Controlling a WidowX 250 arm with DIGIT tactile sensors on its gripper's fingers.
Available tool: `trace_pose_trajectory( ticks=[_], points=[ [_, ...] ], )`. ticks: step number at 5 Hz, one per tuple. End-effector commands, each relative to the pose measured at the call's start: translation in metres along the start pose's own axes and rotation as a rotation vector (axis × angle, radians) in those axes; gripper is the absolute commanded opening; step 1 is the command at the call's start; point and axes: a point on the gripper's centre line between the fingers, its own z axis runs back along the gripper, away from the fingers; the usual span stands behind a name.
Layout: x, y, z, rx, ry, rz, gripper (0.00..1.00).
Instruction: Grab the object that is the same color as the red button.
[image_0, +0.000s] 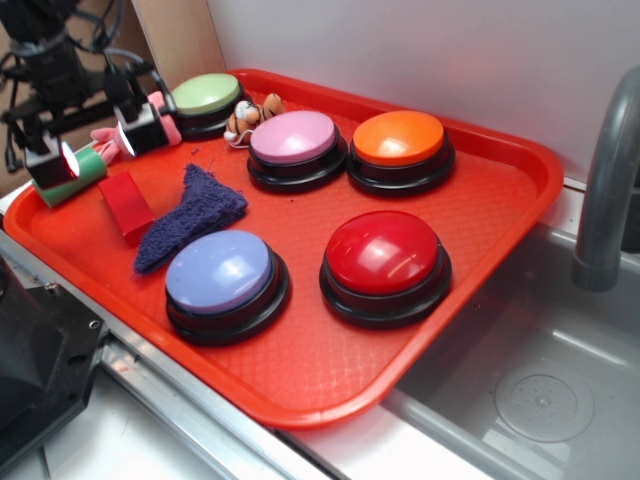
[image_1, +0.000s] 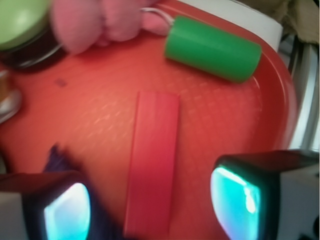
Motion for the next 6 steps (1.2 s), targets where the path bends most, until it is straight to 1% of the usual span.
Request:
trace_pose_trajectory(
  ticks=[1, 2, 3, 4, 5, 6],
  points=[
    [0.010, 0.011, -0.027, -0.018, -0.069, 0.088, 1.00],
    [0.010, 0.011, -0.036, -0.030, -0.067, 0.095, 1.00],
    [0.009, 0.010, -0.037, -0.022, -0.079, 0.095, 0.24],
    [0.009, 0.009, -0.034, -0.035, -0.075, 0.098, 0.00],
    [0.011, 0.007, -0.027, -0.037, -0.075, 0.046, 0.00],
    [0.015, -0.005, 0.005, -0.074, -0.061, -0.200, 0.00]
  ],
)
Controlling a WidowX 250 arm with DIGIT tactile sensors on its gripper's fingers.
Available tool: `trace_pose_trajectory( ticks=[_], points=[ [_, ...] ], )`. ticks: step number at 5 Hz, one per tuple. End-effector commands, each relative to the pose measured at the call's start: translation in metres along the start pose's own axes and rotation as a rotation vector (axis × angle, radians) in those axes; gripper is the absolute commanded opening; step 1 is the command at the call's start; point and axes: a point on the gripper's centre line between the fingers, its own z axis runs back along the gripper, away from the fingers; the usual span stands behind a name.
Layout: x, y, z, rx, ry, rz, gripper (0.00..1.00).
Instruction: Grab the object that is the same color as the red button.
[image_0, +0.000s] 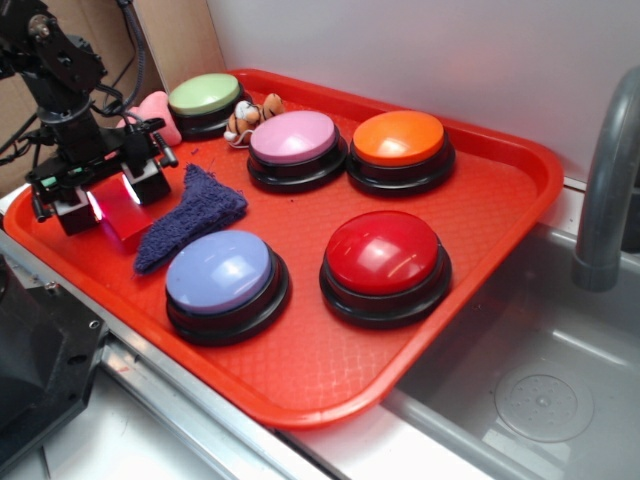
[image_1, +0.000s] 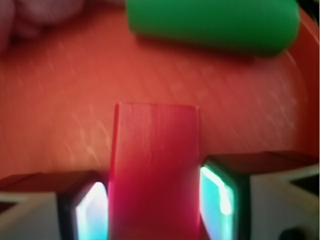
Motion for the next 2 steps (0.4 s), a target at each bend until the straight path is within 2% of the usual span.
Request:
trace_pose_trajectory(
  ticks=[1, 2],
  points=[
    [0.013, -0.021, 0.070, -0.084, 0.022, -0.416, 0.00],
    [-0.002, -0.033, 0.109, -0.118, 0.017, -0.656, 0.00]
  ],
)
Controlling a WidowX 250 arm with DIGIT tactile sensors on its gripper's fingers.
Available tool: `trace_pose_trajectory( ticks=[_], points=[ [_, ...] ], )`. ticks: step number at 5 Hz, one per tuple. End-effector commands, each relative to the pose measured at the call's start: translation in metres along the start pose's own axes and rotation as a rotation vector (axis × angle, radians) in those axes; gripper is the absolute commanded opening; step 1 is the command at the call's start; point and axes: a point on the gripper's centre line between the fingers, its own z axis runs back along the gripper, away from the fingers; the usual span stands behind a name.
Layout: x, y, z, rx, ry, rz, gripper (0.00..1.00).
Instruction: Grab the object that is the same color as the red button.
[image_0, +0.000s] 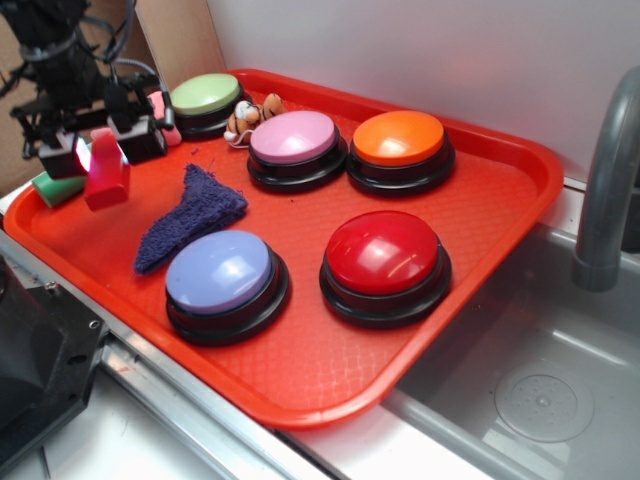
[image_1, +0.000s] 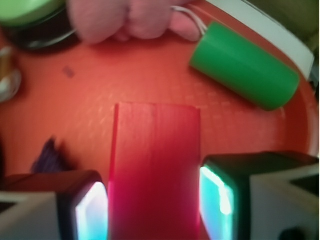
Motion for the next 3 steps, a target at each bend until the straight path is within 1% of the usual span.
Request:
trace_pose_trajectory(
  ticks=[1, 2, 3],
  points=[
    [-0.017, -0.033, 0.075, -0.111, -0.073, -0.448, 0.00],
    [-0.032, -0.041, 0.092, -0.166, -0.097, -0.578, 0.00],
    [-0.037, -0.042, 0.092, -0.173, -0.073, -0.605, 0.00]
  ],
)
